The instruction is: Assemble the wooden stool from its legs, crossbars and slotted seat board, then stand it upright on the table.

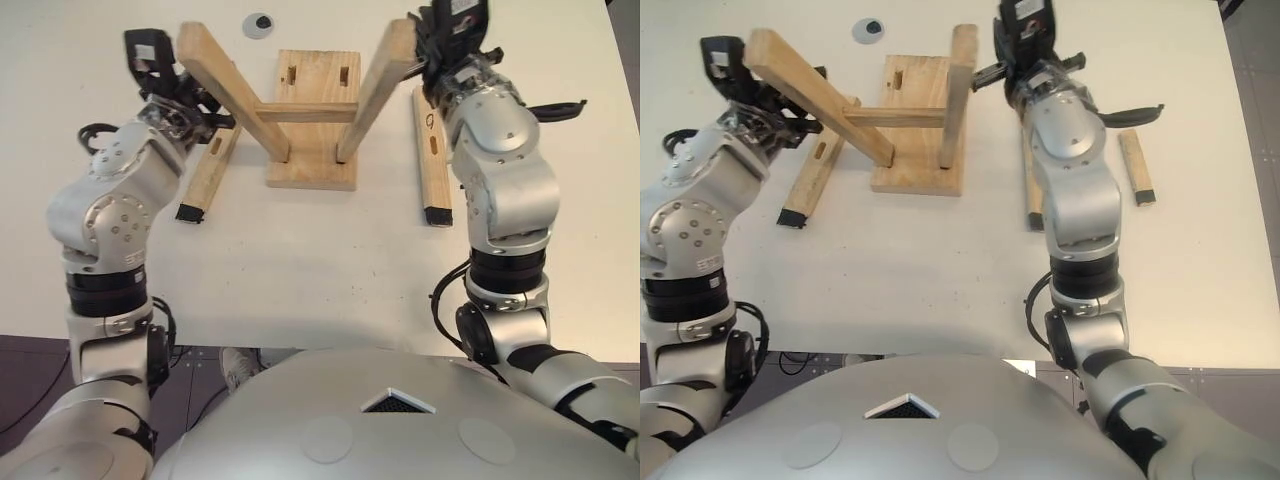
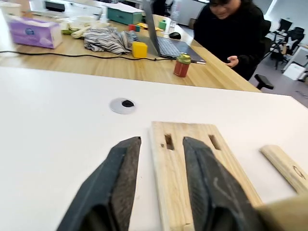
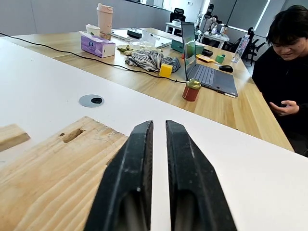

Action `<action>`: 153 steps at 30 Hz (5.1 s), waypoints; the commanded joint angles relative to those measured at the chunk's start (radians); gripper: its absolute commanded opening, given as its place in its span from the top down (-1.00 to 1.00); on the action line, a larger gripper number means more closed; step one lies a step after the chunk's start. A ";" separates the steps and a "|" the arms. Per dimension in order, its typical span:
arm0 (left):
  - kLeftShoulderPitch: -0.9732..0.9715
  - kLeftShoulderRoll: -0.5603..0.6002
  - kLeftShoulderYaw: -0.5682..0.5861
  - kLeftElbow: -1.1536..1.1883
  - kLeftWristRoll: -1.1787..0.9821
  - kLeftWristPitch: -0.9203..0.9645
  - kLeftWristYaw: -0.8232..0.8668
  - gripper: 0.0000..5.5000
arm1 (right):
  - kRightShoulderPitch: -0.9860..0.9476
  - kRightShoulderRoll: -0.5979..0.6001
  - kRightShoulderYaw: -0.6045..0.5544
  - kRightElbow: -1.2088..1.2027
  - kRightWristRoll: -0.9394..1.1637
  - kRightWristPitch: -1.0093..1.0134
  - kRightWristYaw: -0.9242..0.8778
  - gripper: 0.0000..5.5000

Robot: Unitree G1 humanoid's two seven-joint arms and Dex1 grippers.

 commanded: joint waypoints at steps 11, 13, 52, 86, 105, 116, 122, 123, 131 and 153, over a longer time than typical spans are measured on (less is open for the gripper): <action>-0.123 -0.109 -0.033 0.129 0.246 -0.090 -0.099 0.74 | -0.088 -0.072 0.244 0.081 0.016 0.024 0.257 1.00; -0.104 -0.082 -0.052 0.113 0.269 -0.085 -0.147 0.74 | -0.108 -0.105 0.196 0.117 0.007 0.000 0.256 1.00; -0.015 -0.079 -0.255 -0.046 0.370 0.216 -0.420 0.74 | -0.462 -0.291 -0.183 1.229 0.088 -0.362 0.283 1.00; -0.075 0.034 -0.201 0.279 0.522 0.071 -0.515 0.74 | -0.096 -0.550 0.190 0.323 0.077 -0.084 0.990 1.00; 0.097 0.404 -0.135 -0.141 0.291 0.403 -0.846 0.74 | -0.292 -0.251 0.138 1.002 0.068 -0.364 0.870 1.00; -0.037 0.076 -0.218 0.157 0.400 0.289 -0.610 0.74 | -0.172 -0.333 0.170 0.709 0.083 -0.248 0.891 1.00; -0.094 0.010 -0.234 0.283 0.437 0.211 -0.600 0.74 | -0.156 -0.326 0.219 0.607 0.083 -0.173 0.898 1.00; -0.121 -0.021 -0.235 0.334 0.447 0.183 -0.593 0.74 | -0.140 -0.313 0.245 0.592 0.079 -0.164 0.895 1.00; -0.351 -0.214 -0.139 0.803 0.504 -0.101 -0.540 0.74 | -0.124 -0.241 0.280 0.532 0.091 -0.083 0.845 1.00; -0.198 -0.117 0.173 0.430 0.318 -0.055 -0.528 0.75 | -0.029 -0.318 -0.446 0.225 0.384 0.255 0.380 0.55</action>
